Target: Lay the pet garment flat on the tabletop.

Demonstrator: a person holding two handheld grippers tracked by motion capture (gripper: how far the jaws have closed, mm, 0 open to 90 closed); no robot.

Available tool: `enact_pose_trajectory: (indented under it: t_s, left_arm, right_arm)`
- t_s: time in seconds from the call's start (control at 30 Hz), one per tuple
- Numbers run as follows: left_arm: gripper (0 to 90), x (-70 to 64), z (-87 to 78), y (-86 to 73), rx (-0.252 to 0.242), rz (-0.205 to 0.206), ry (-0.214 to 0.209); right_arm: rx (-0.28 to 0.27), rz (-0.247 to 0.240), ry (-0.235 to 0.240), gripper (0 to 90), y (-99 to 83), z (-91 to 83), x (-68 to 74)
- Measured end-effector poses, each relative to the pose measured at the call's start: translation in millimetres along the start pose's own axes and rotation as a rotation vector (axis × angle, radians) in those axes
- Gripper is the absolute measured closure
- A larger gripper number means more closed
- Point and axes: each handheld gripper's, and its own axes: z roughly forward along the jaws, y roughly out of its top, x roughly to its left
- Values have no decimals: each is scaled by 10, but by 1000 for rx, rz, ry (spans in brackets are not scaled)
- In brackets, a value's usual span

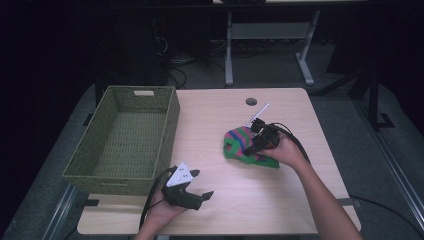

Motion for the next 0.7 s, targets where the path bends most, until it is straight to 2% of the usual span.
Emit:
enact_pose_trajectory:
  t_s: [0.13,0.2,0.4,0.7]
  left_arm:
    - [158,2,-6,-2,1,3,3]
    - [158,2,-8,-3,0,1,3]
    - [158,-14,5,-1,6,6,3]
    - [159,-30,23,-4,17,10,3]
  right_arm:
    - [11,29,-23,322,-8,69,-31]
    - [10,24,-49,349,-22,84,-29]
    - [37,-55,-166,424,-31,128,84]
    - [64,-51,-225,563,12,139,138]
